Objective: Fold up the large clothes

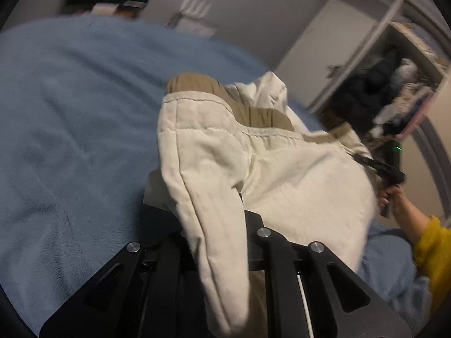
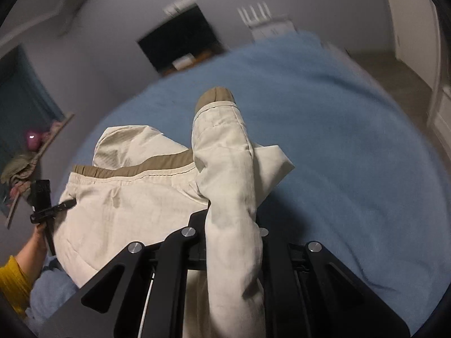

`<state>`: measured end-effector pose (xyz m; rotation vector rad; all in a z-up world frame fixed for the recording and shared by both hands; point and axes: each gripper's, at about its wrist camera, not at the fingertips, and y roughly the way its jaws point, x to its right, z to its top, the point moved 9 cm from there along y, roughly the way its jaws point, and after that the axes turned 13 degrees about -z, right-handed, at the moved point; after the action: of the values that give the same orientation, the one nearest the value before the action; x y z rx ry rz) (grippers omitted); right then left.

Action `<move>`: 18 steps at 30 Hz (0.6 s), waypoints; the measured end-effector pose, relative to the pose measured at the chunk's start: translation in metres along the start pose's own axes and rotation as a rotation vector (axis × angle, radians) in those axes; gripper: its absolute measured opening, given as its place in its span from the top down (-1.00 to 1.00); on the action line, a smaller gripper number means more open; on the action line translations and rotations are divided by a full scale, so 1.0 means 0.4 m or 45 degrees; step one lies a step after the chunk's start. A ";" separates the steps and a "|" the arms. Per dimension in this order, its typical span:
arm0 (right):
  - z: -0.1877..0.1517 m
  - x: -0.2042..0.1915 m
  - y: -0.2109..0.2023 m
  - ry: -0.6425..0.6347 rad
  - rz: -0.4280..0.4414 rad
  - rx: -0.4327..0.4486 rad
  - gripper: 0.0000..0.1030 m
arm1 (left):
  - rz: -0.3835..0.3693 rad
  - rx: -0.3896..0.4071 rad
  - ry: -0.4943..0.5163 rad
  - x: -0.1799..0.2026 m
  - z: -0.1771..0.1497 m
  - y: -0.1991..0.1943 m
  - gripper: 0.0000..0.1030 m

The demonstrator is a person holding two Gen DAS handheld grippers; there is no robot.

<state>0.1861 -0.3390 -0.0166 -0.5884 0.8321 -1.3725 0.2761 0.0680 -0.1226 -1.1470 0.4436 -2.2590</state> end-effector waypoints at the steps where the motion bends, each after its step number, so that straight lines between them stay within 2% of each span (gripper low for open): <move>1: -0.013 0.019 0.038 0.033 -0.030 -0.027 0.82 | 0.023 -0.012 -0.028 -0.036 -0.005 0.027 0.73; 4: -0.036 0.085 0.138 0.202 -0.007 -0.122 0.70 | 0.006 -0.006 -0.092 -0.083 -0.016 0.050 0.60; 7: -0.046 0.106 0.191 0.237 -0.027 -0.160 0.62 | 0.045 -0.018 -0.117 -0.108 -0.032 0.061 0.48; 10: -0.049 0.112 0.197 0.248 -0.033 -0.162 0.51 | 0.075 -0.005 -0.116 -0.091 -0.019 0.053 0.44; 11: -0.049 0.112 0.191 0.247 -0.041 -0.160 0.45 | 0.094 -0.005 -0.119 -0.089 -0.013 0.051 0.37; 13: -0.052 0.116 0.170 0.227 -0.106 -0.165 -0.03 | 0.181 -0.010 -0.096 -0.080 -0.002 0.029 0.22; 14: -0.053 0.121 0.149 0.199 -0.181 -0.152 -0.13 | 0.254 -0.010 -0.067 -0.073 -0.001 0.014 -0.02; 15: -0.054 0.120 0.124 0.157 -0.251 -0.128 -0.24 | 0.302 0.010 -0.021 -0.055 0.000 -0.004 -0.17; 16: -0.055 0.122 0.099 0.114 -0.312 -0.100 -0.34 | 0.322 0.032 0.012 -0.039 -0.004 -0.024 -0.52; 17: -0.056 0.117 0.070 0.073 -0.370 -0.072 -0.37 | 0.342 0.059 0.046 -0.012 0.004 -0.041 -0.70; 18: -0.058 0.116 0.048 0.040 -0.405 -0.054 -0.39 | 0.359 0.078 0.076 0.018 0.010 -0.051 -0.77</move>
<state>0.1793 -0.3799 -0.0533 -0.7575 0.8182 -1.6590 0.2694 0.0793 -0.1050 -0.9247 0.5214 -2.0501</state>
